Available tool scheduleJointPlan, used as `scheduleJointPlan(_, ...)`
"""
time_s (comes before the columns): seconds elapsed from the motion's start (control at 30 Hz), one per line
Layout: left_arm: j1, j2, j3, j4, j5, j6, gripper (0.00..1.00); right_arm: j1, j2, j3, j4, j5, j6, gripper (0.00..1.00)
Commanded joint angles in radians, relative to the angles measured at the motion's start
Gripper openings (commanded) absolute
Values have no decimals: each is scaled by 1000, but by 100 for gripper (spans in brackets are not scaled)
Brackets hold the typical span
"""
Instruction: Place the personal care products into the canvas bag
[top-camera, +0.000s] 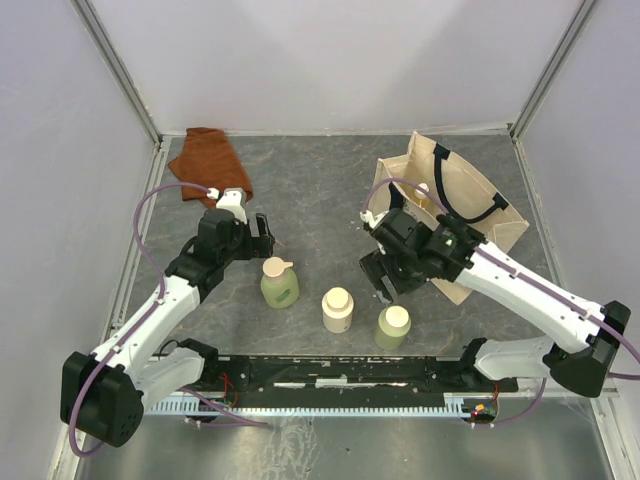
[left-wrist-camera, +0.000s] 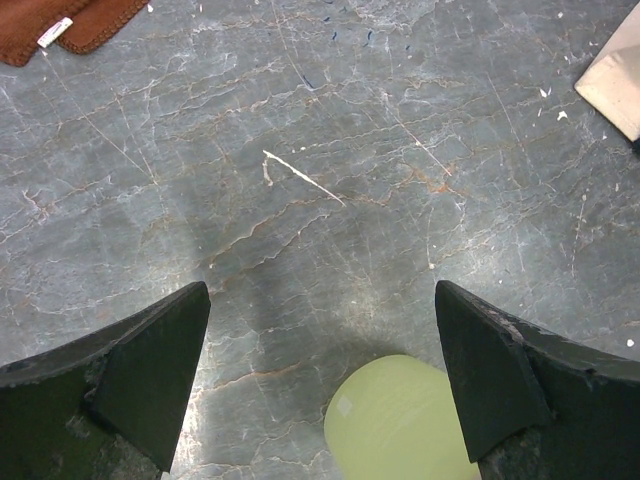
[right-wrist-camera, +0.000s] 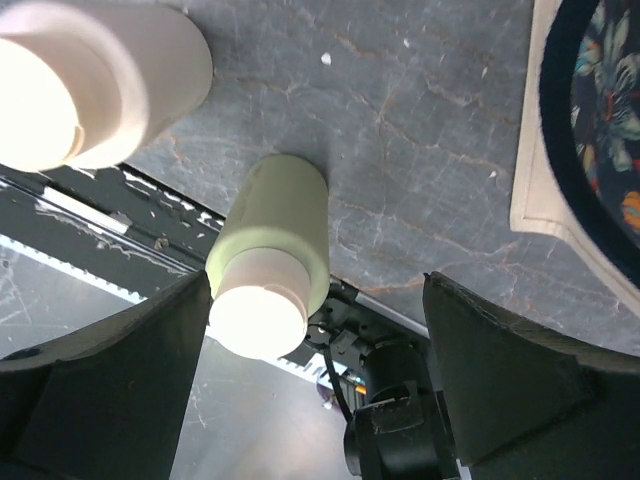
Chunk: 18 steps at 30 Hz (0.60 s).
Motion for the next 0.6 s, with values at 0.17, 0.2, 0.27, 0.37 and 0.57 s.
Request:
scheduleJointPlan(0.17, -7, -11, -1, 49, -7, 19, 99, 127, 0, -150, 47, 47, 168, 95)
scheduleJointPlan(0.2, -6, -11, -1, 49, -6, 19, 99, 142, 6, -167, 58, 47, 179, 95)
scheduleJointPlan(0.27, -6, -10, -1, 49, -6, 19, 100, 167, 18, -193, 81, 48, 204, 95)
scheduleJointPlan(0.37, -6, -12, -1, 49, -6, 17, 100, 194, 39, -224, 121, 36, 227, 96)
scheduleJointPlan(0.57, -6, -17, -2, 46, -8, 19, 100, 214, 76, -280, 196, 25, 252, 96)
